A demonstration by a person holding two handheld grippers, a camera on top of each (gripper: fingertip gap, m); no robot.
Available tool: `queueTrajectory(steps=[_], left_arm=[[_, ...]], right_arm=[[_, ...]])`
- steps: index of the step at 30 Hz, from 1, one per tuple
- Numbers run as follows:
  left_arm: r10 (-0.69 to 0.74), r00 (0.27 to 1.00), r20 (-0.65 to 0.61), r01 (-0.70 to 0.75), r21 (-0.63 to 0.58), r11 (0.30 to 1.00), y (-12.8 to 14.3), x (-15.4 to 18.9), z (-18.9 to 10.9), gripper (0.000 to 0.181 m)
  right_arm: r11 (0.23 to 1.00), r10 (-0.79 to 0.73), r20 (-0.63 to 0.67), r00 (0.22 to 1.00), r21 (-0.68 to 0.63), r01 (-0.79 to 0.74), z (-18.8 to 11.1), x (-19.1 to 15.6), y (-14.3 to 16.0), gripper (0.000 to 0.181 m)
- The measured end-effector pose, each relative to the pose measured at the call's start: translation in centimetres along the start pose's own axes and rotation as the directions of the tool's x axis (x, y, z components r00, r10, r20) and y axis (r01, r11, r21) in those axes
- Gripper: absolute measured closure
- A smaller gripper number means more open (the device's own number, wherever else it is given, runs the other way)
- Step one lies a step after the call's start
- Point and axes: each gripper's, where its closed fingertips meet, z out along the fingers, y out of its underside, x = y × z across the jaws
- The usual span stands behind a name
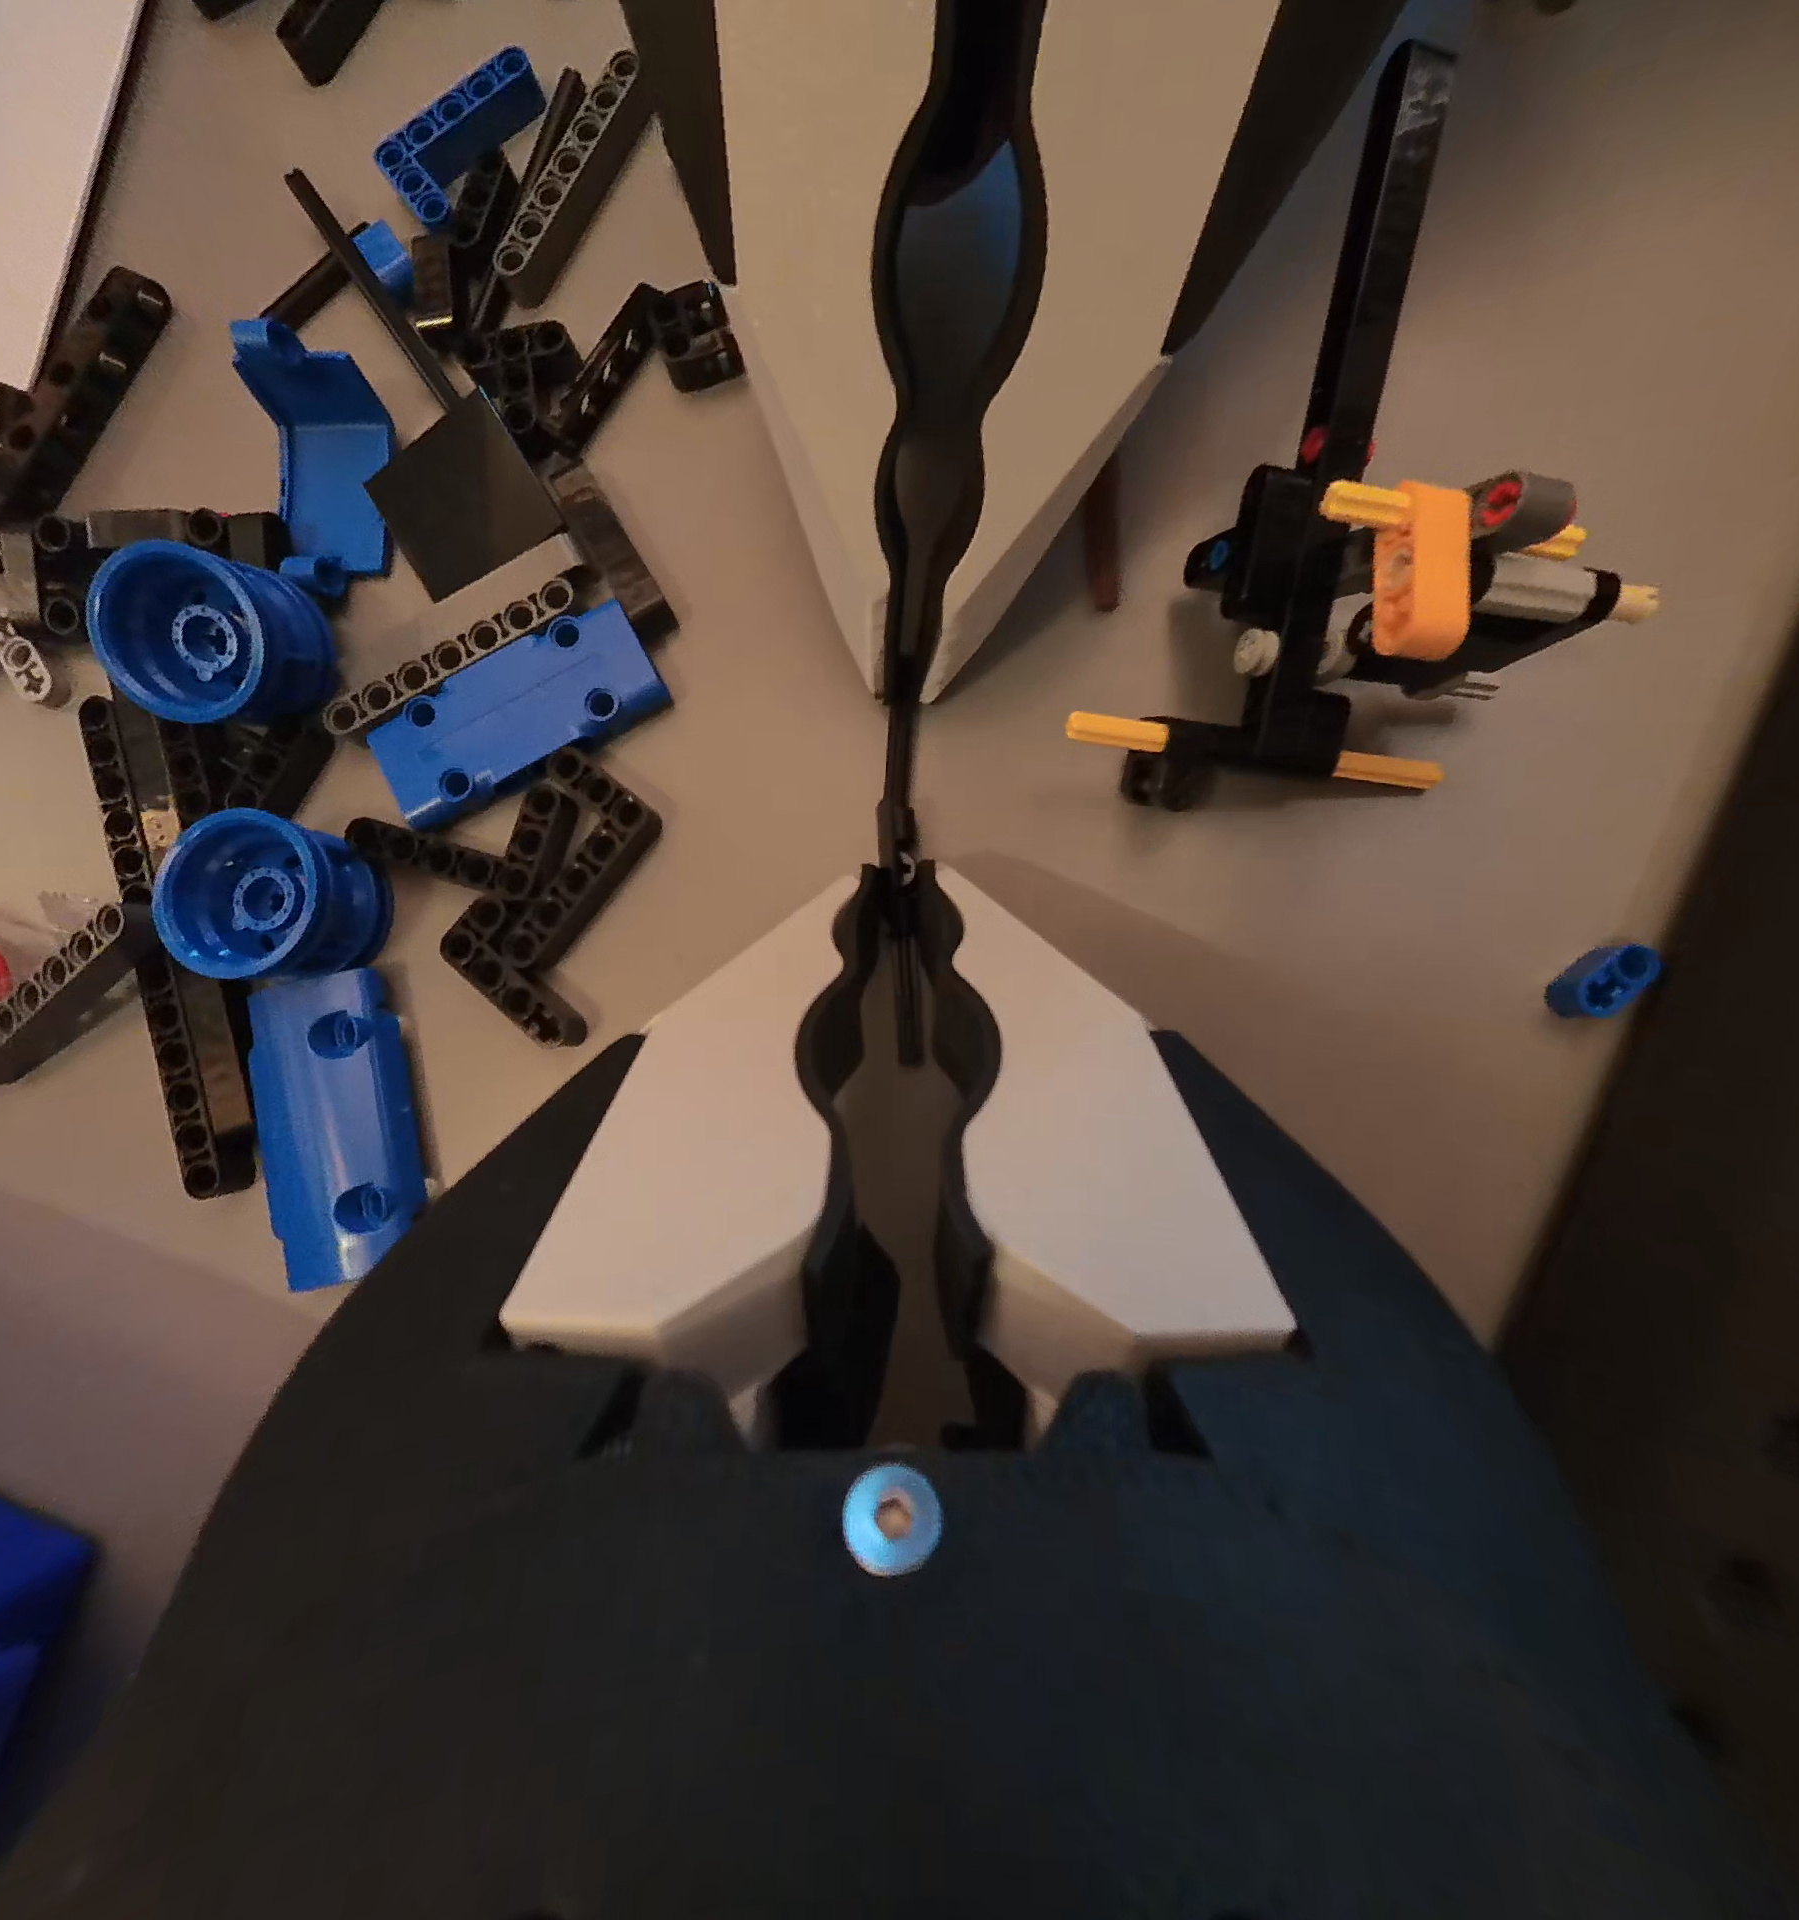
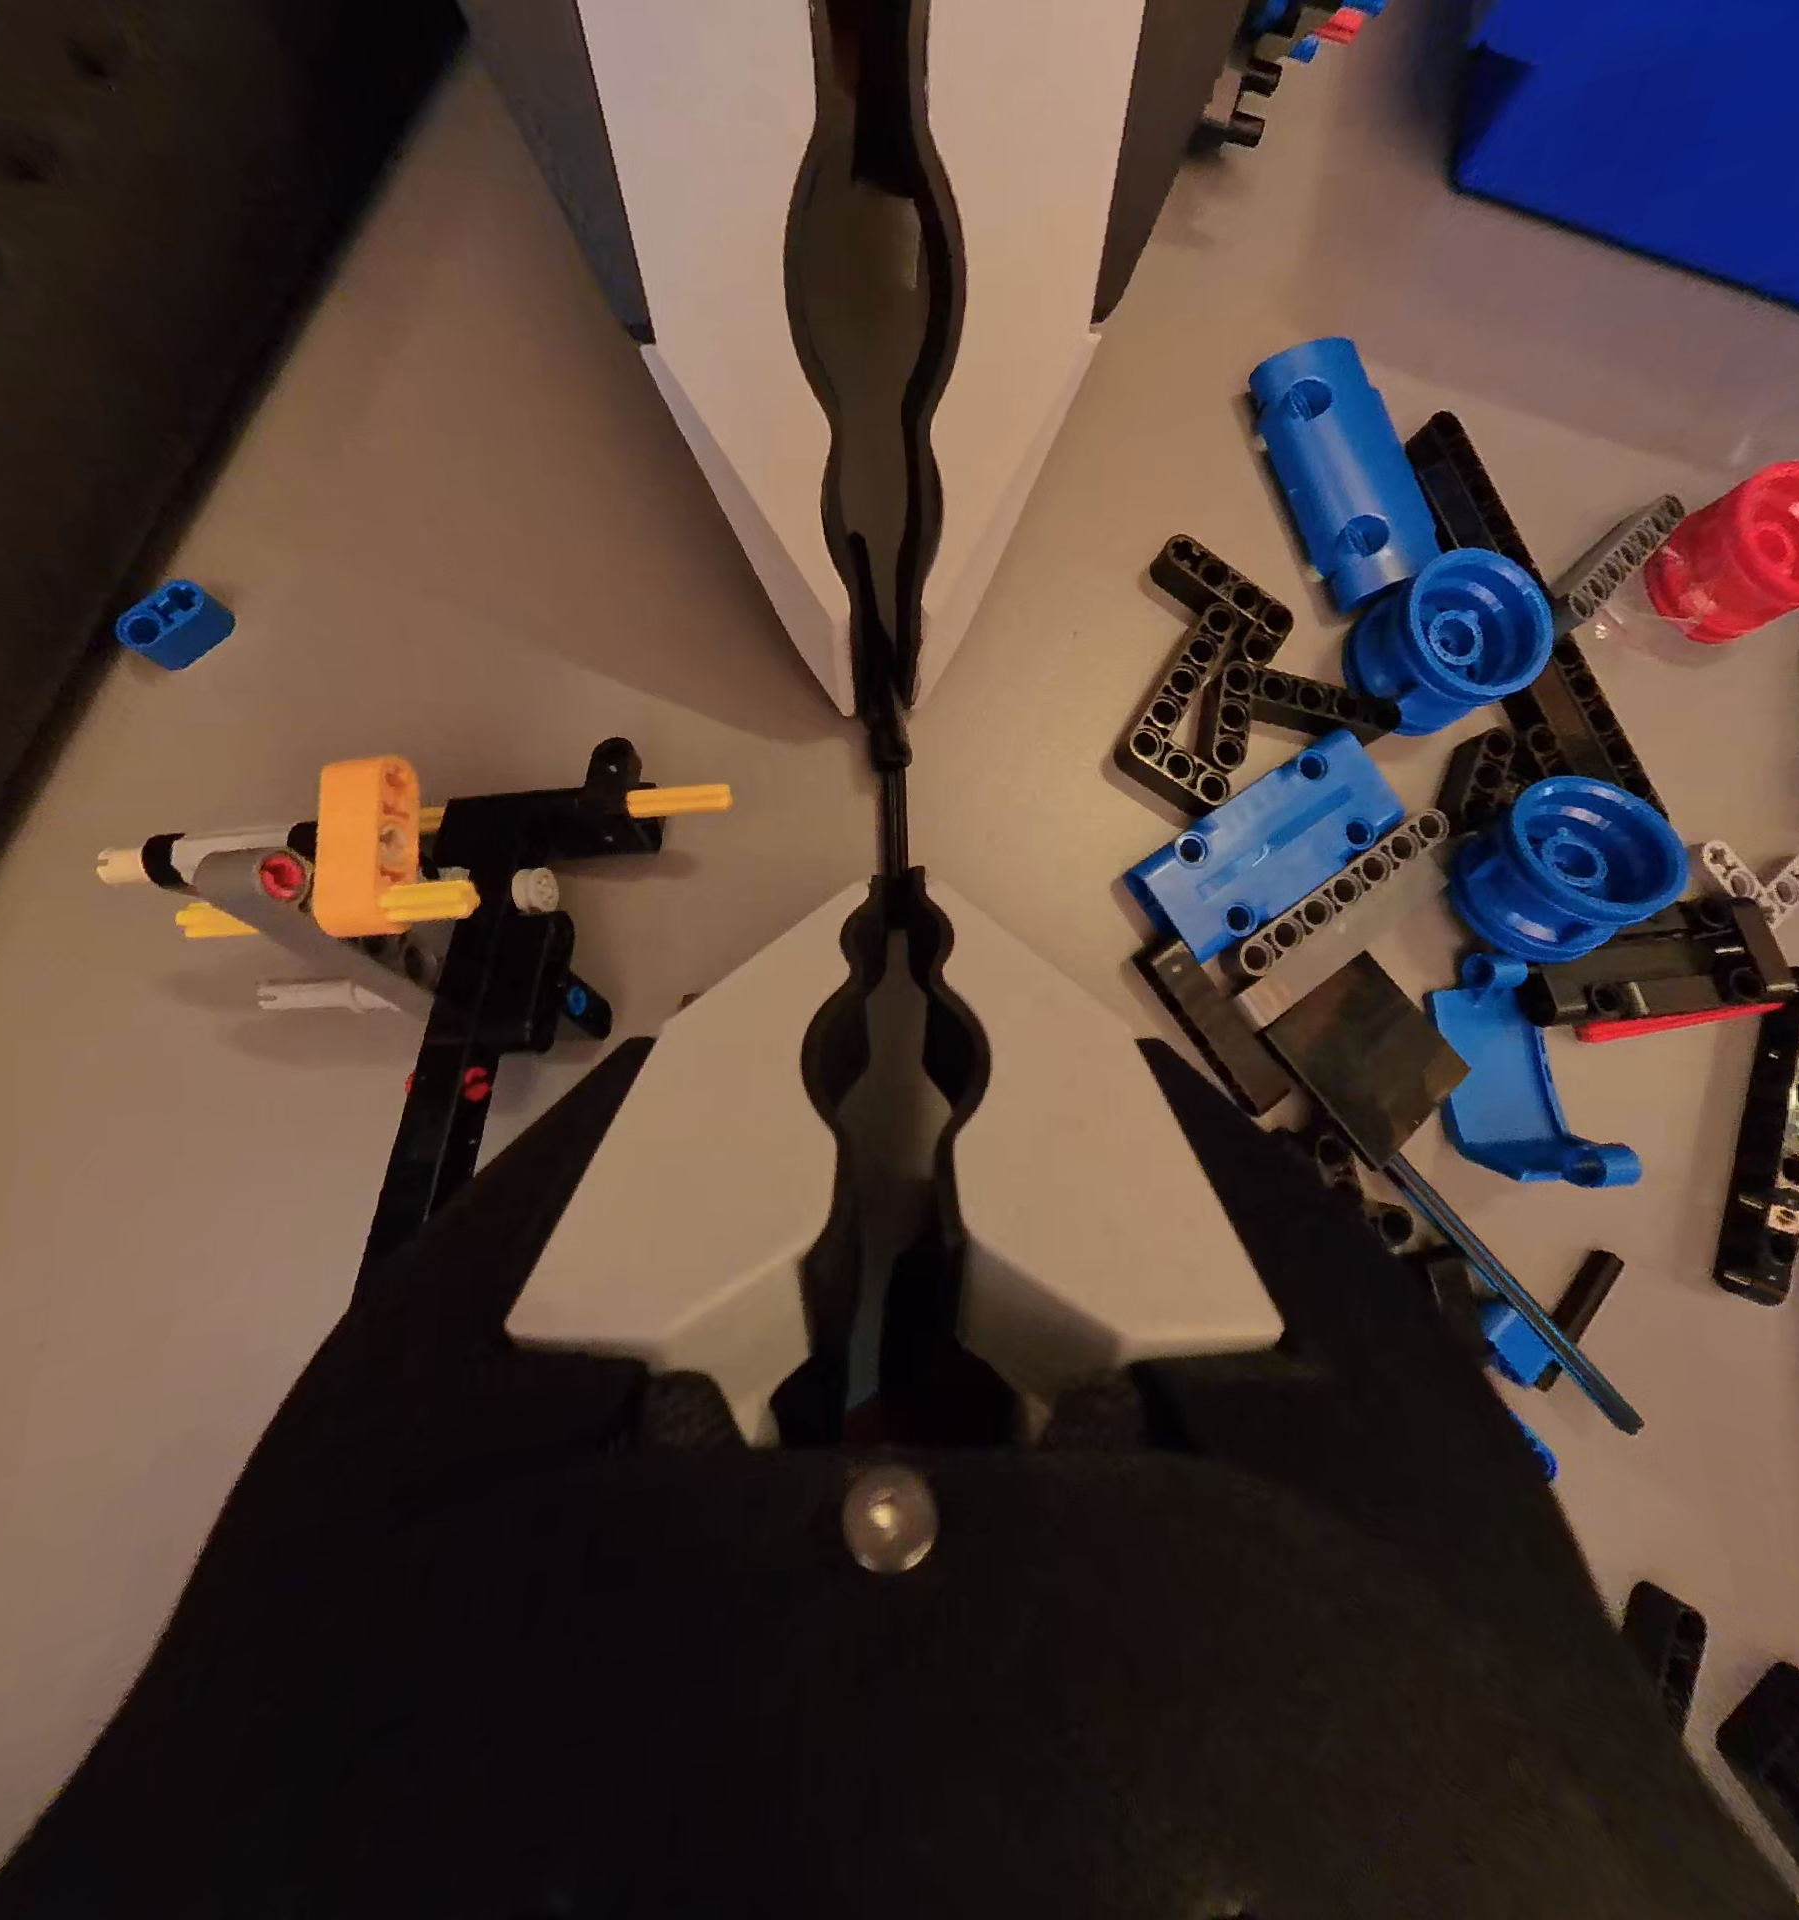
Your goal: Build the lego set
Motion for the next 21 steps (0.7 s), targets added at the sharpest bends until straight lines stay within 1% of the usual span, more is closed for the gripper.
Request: queueTrajectory(steps=[3, 8, 14, 21], left_arm=[[-0.002, 1.000, -0.004, 0.002, 0.001, 1.000, -0.02, -0.01, 0.02, 0.176], [-0.023, 0.999, -0.036, 0.024, 0.010, 1.000, -0.03, 0.00, 0.00, 0.176], [-0.041, 0.997, -0.071, 0.042, 0.006, 0.999, -0.07, 0.01, 0.00, 0.175], [-0.053, 0.994, -0.094, 0.054, 0.008, 0.999, -0.15, 0.02, 0.05, 0.176]], right_arm=[[1.000, -0.015, -0.027, 1.000, 0.017, 0.015, -0.03, 0.07, -0.03, 0.181], [0.994, -0.103, -0.115, 0.988, 0.018, 0.106, -0.15, 0.07, -0.17, 0.181], [0.986, -0.155, -0.198, 0.968, 0.024, 0.163, -0.46, 0.24, -0.55, 0.181], [0.979, -0.191, -0.226, 0.955, 0.021, 0.200, -0.28, 0.33, -0.45, 0.181]])
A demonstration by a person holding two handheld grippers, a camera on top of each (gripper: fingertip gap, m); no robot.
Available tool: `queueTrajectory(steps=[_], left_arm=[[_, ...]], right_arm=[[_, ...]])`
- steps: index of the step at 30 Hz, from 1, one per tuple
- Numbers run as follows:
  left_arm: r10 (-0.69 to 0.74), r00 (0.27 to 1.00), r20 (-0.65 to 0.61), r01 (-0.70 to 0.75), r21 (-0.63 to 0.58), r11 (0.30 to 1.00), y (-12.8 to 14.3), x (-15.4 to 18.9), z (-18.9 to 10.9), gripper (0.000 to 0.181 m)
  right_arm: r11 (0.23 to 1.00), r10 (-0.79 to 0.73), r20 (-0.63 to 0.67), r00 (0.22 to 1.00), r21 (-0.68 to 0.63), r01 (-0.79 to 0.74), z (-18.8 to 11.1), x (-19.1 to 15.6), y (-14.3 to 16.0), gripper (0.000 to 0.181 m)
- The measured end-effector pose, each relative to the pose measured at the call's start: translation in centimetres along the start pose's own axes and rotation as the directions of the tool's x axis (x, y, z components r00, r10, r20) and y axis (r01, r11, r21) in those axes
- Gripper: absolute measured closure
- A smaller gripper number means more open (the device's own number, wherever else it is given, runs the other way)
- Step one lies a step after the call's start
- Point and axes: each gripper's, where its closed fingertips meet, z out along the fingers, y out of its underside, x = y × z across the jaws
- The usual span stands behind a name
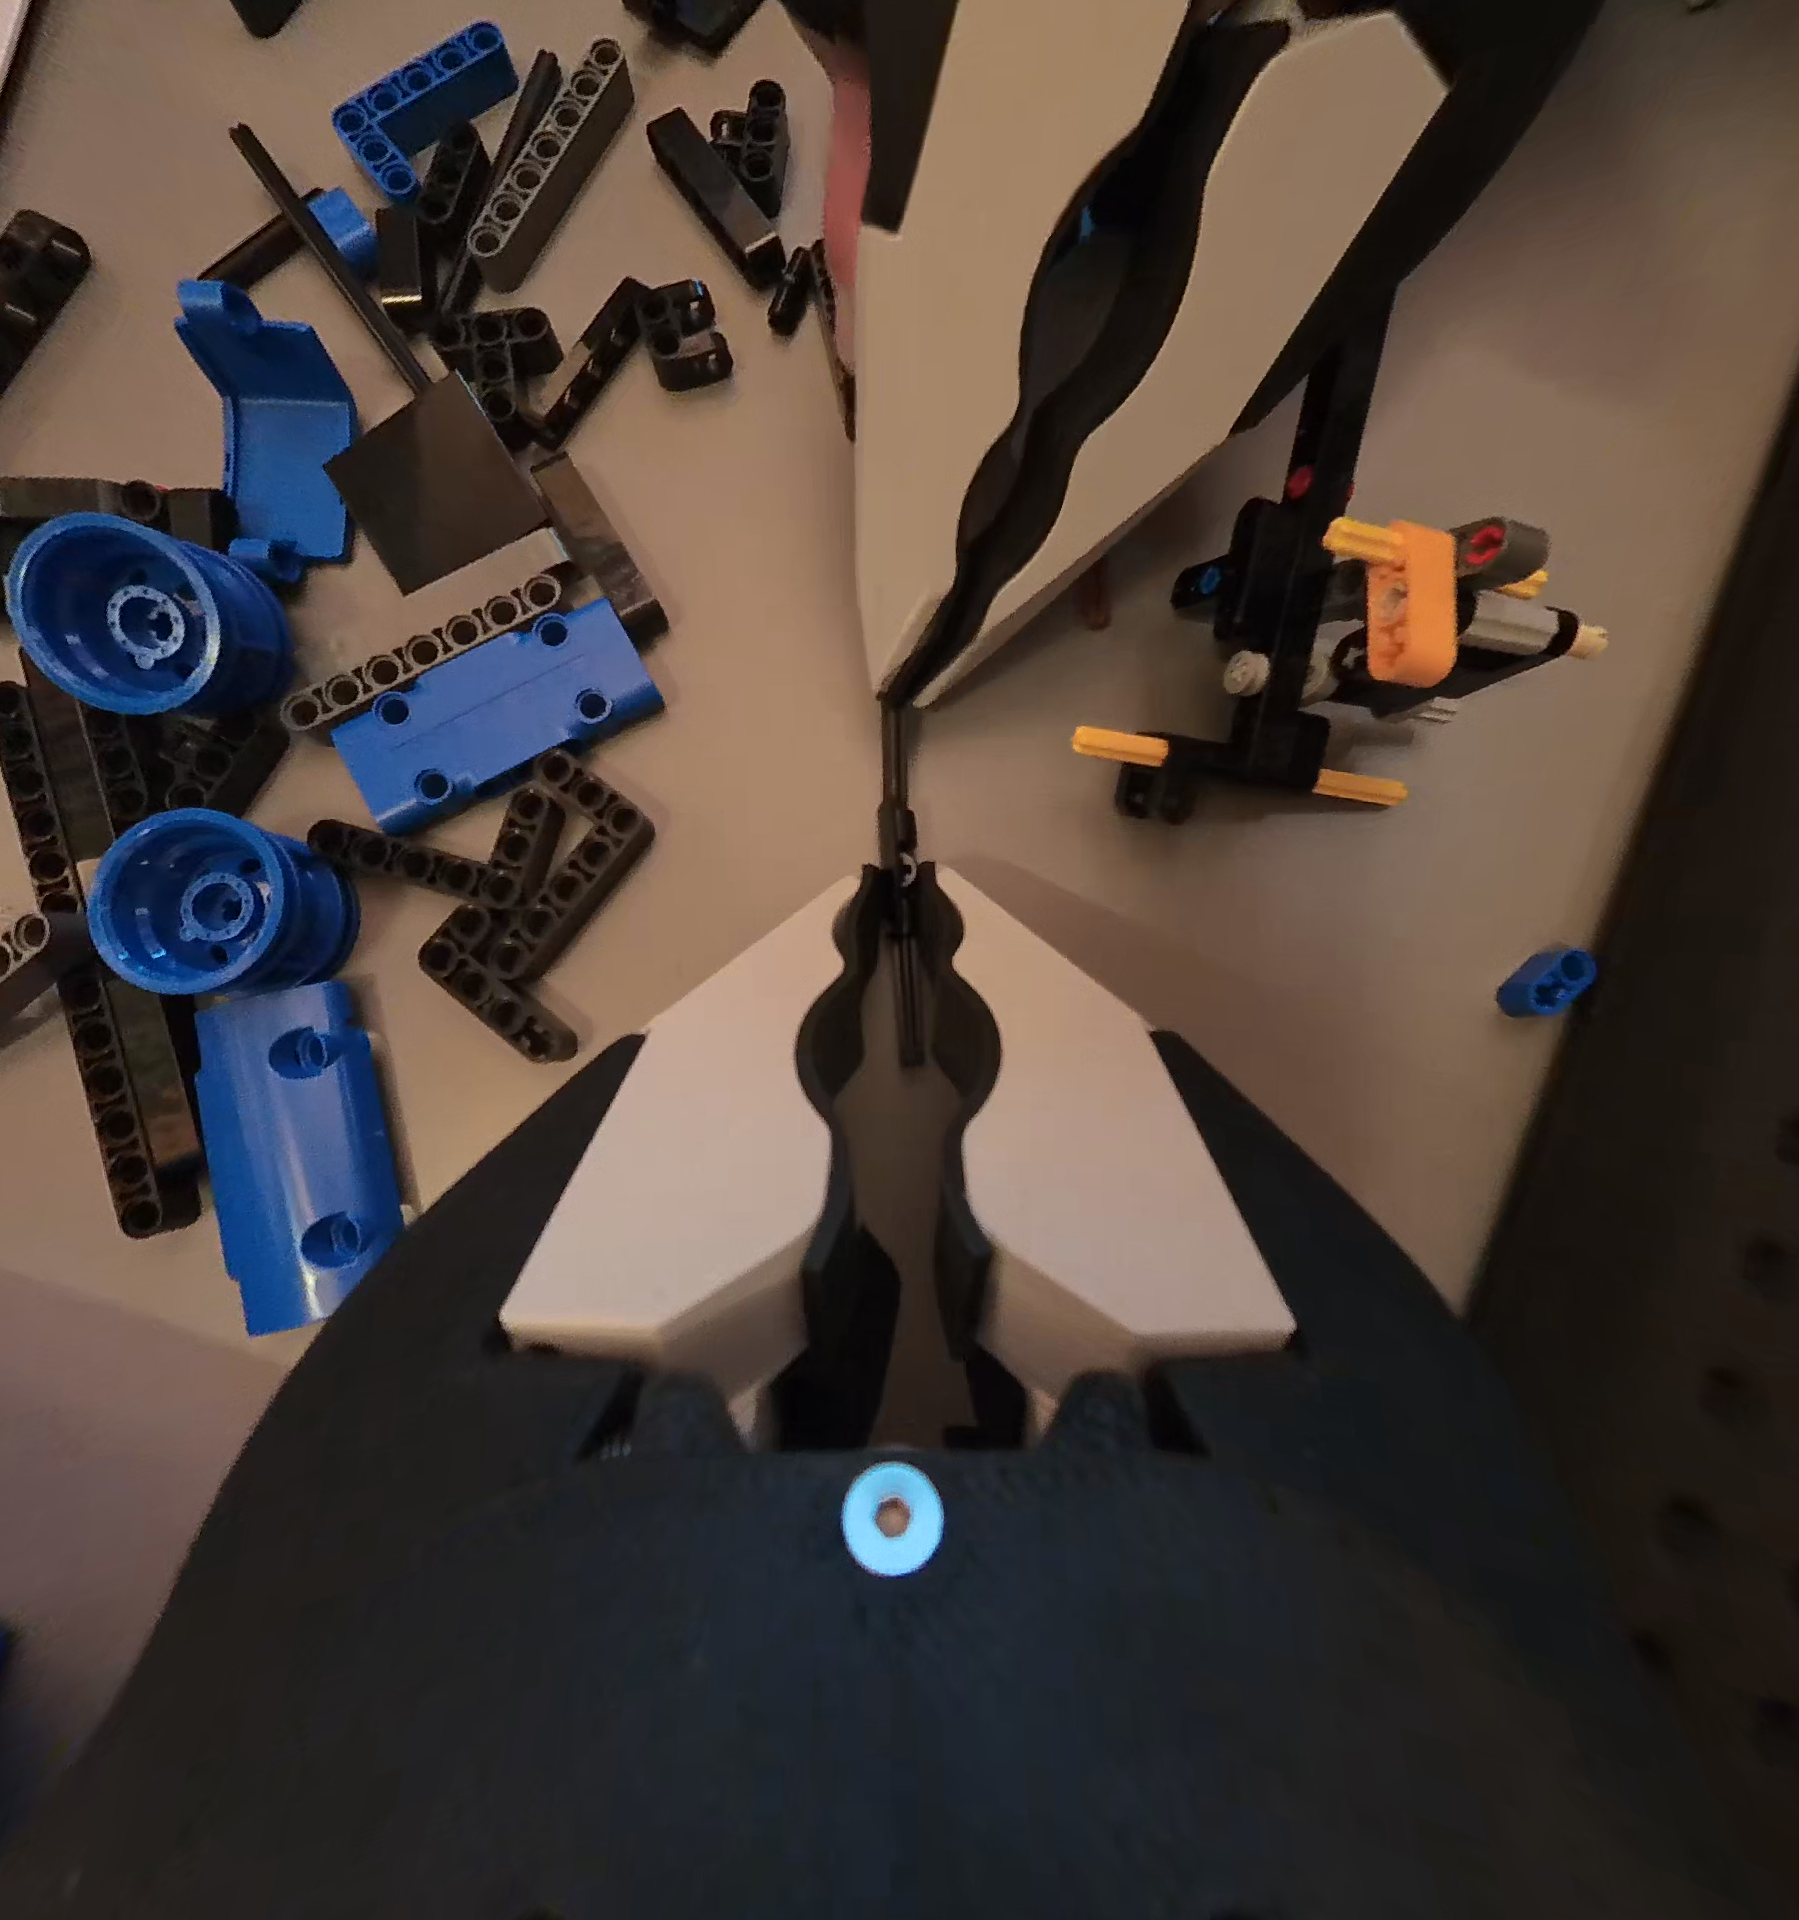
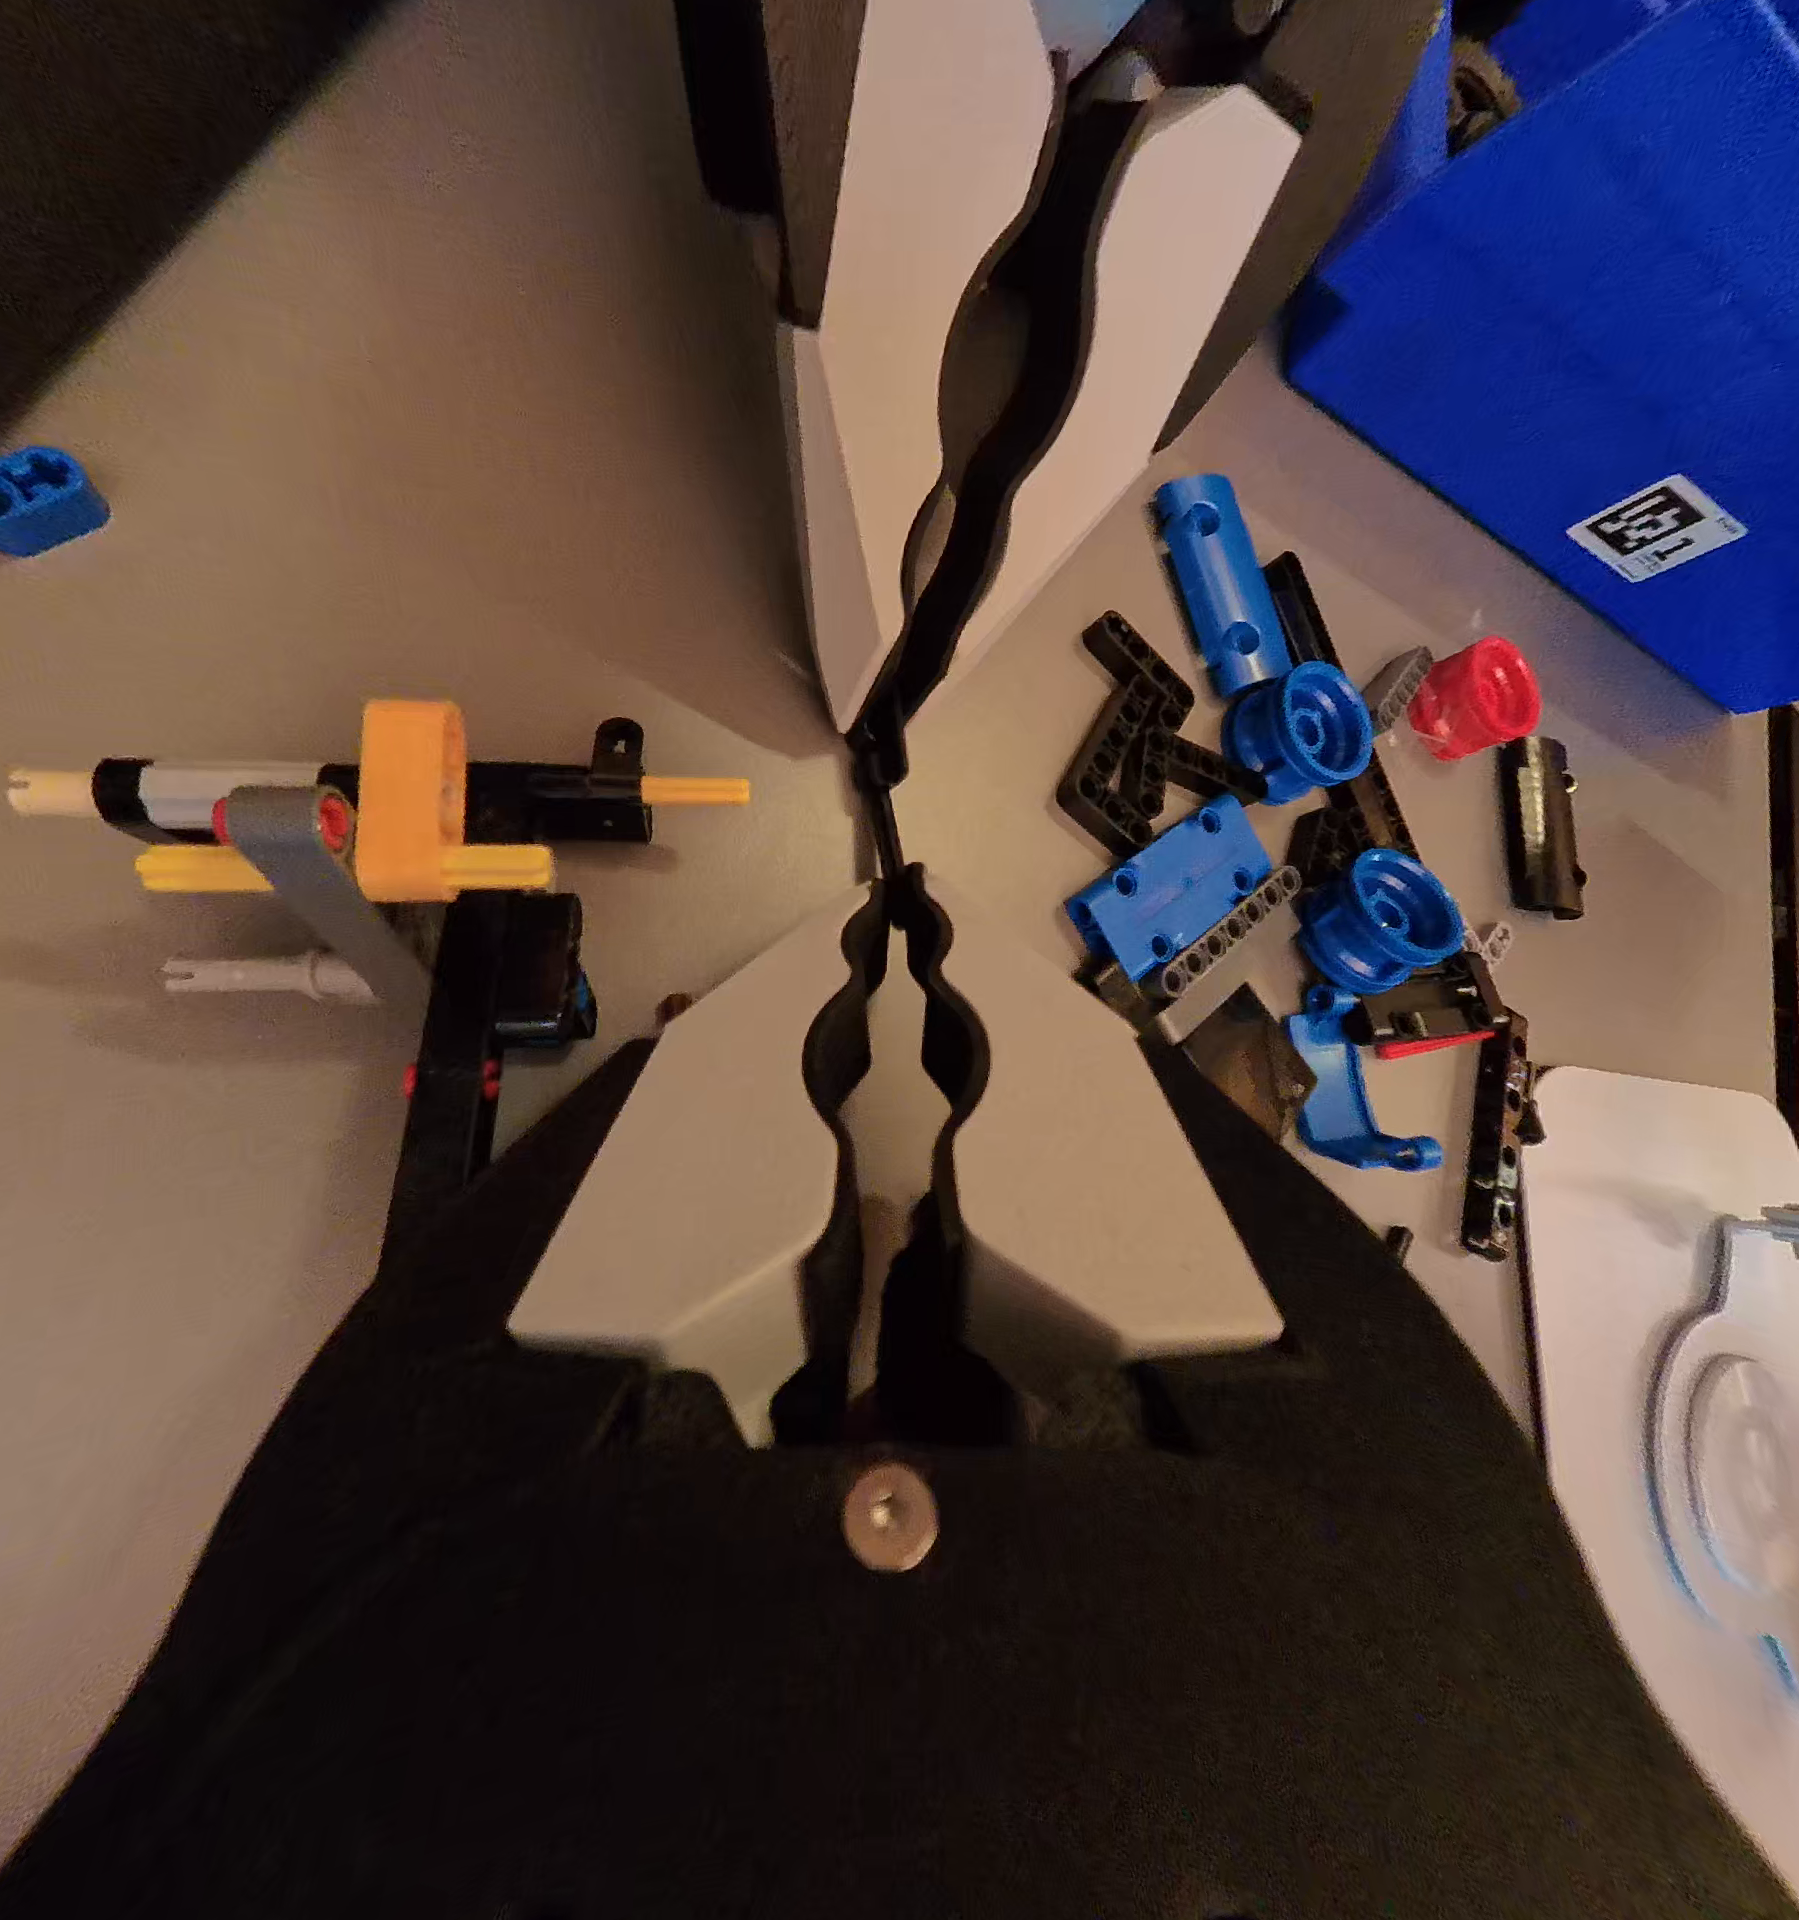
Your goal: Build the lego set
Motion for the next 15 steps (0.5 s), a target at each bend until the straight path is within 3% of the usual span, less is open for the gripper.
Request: queueTrajectory(steps=[15], left_arm=[[0.003, 1.000, 0.001, -0.003, 0.013, 1.000, -0.01, -0.04, 0.03, 0.176]], right_arm=[[1.000, 0.021, 0.072, 0.997, 0.011, -0.022, 0.38, -0.17, 0.09, 0.181]])
